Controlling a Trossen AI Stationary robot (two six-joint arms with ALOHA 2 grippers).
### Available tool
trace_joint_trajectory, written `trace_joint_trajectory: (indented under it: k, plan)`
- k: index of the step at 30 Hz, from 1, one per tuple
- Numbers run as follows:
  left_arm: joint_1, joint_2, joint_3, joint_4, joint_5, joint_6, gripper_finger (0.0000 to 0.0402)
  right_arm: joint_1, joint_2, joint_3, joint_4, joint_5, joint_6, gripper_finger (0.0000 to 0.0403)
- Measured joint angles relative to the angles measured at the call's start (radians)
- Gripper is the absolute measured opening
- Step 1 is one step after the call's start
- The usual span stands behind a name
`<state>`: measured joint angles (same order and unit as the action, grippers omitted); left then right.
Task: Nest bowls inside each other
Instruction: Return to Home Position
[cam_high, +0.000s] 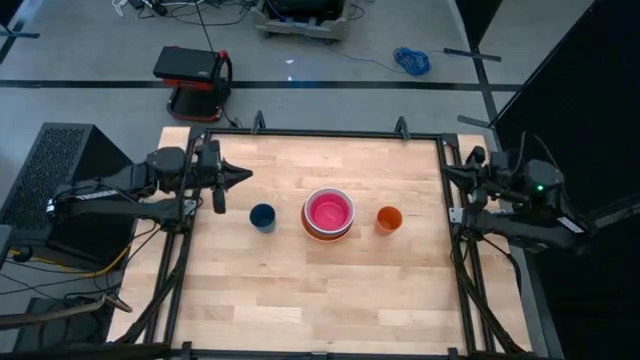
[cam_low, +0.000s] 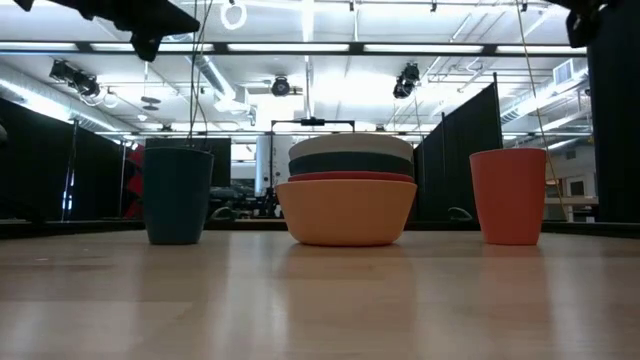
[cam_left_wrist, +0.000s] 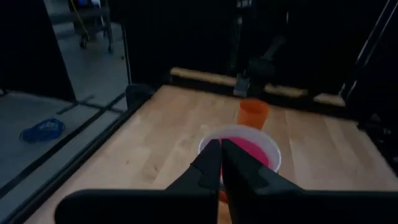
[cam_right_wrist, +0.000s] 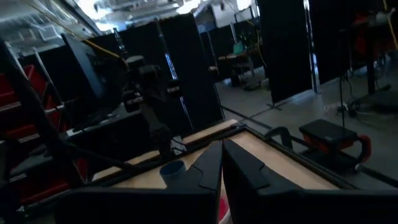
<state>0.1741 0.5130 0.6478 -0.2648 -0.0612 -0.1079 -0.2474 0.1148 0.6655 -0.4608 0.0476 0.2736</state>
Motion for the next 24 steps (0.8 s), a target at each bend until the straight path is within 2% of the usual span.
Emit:
trace_joint_trajectory:
  k: [6, 21, 24]
  plan:
    - [0.0, -0.011, -0.032, 0.114, 0.001, 0.035, 0.0, 0.0, -0.048, -0.013, 0.023, -0.065, -0.038, 0.0]
    - [0.0, -0.01, -0.032, 0.221, 0.022, 0.064, 0.0, 0.0, -0.04, -0.276, 0.454, -0.264, 0.063, 0.0]
    - [0.0, -0.01, -0.032, 0.225, 0.025, 0.048, 0.0, 0.002, -0.022, -0.355, 0.561, -0.299, 0.159, 0.0]
